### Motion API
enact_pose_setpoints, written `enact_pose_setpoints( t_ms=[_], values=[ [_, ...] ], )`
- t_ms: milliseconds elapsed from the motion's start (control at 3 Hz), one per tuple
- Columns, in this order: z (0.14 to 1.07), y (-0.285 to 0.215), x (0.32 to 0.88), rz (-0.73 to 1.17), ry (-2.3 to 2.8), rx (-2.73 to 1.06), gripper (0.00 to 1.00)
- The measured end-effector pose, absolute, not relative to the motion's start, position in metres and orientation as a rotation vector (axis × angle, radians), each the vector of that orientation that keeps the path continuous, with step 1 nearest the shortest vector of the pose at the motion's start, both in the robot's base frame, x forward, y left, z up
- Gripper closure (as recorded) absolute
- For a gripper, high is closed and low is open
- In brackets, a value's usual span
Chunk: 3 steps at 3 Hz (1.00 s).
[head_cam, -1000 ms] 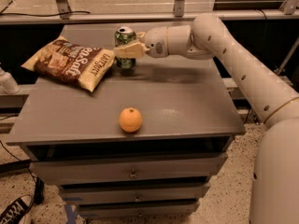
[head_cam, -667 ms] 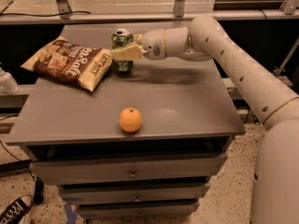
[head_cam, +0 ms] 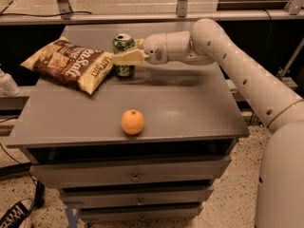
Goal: Move green can near brown chip bag
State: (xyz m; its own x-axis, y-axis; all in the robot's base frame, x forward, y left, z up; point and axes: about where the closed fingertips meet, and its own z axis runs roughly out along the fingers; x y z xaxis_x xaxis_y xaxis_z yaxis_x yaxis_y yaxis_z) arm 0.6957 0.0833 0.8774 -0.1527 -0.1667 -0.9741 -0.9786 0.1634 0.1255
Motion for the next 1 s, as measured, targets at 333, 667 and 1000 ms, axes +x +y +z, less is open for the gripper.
enact_pose_setpoints(
  t_ms=[333, 667, 1000],
  values=[
    [0.875, 0.0843, 0.6941, 1.111, 1.517, -1.155, 0.36],
    [0.8737, 0.0848, 0.6933, 1.115, 1.518, -1.156, 0.12],
    [0.8731, 0.085, 0.6929, 1.117, 1.519, -1.157, 0.0]
  ],
)
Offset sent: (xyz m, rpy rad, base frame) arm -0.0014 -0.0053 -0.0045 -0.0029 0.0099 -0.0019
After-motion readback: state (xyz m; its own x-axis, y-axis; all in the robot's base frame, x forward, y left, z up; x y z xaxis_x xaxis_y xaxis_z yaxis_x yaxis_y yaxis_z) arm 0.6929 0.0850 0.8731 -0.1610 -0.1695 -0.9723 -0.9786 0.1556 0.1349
